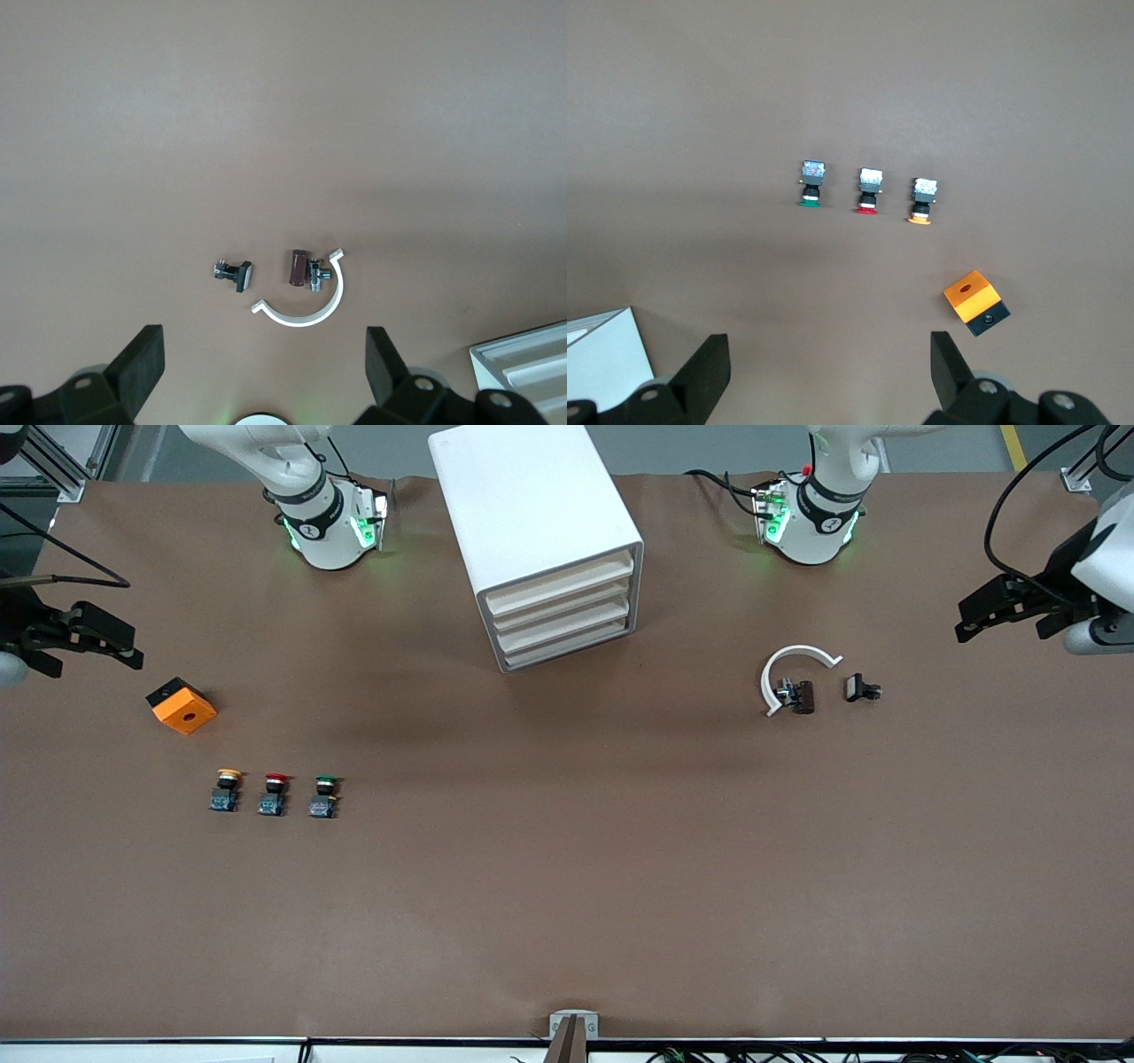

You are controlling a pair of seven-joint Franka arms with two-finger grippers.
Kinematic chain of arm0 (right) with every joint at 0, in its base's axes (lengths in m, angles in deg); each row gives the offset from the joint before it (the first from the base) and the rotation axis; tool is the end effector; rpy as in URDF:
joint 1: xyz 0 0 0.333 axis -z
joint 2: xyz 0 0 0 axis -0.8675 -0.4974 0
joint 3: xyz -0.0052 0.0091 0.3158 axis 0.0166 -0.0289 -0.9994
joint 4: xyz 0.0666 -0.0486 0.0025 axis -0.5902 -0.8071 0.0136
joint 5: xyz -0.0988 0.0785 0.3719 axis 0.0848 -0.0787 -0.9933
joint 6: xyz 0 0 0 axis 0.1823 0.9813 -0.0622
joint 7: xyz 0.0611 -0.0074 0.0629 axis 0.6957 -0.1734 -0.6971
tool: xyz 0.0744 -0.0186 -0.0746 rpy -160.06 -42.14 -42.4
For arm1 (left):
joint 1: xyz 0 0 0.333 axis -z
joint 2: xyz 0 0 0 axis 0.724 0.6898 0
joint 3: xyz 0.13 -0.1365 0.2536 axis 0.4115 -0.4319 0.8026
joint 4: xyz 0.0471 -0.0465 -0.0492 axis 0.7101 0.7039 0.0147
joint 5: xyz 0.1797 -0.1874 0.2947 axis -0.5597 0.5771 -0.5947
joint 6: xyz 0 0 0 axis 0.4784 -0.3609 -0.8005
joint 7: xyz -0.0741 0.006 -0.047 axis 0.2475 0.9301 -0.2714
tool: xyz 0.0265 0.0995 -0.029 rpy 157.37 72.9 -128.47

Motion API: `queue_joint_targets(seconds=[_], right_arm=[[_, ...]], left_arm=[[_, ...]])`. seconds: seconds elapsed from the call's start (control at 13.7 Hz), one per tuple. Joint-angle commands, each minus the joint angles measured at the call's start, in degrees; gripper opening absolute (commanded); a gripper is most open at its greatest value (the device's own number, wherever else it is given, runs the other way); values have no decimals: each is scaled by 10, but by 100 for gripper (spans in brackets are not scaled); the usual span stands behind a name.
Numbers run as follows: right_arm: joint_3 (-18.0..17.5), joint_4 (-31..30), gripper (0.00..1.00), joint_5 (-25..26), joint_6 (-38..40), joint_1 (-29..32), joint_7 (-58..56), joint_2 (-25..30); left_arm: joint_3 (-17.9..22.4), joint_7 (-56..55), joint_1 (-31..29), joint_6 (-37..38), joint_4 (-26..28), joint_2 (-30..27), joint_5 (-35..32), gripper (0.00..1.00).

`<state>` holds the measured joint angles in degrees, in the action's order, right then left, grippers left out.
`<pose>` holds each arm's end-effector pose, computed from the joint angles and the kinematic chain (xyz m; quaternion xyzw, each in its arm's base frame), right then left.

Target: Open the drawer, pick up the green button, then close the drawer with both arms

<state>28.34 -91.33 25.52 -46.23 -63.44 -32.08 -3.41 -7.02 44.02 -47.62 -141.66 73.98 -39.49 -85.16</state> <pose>0.5564 -0.0093 0.6333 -0.9988 -0.0471 0.0143 0.0022 0.5293 -0.0431 0.6380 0.9997 0.0097 -0.0205 0.0010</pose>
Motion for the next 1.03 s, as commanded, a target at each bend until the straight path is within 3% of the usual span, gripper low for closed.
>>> queue_joint_targets(seconds=[0.0,0.22,0.95], right_arm=[[7,-32,100,11,-18,-5,-2,30],[8,-63,100,11,-49,-5,-2,52],[8,-51,100,11,-26,-3,-2,50]], left_arm=[[-9,23,-1,-8,19,-18,-13,100],[-15,23,-1,-9,23,-20,-14,100],[-15,24,-7,-6,19,-25,-9,100]])
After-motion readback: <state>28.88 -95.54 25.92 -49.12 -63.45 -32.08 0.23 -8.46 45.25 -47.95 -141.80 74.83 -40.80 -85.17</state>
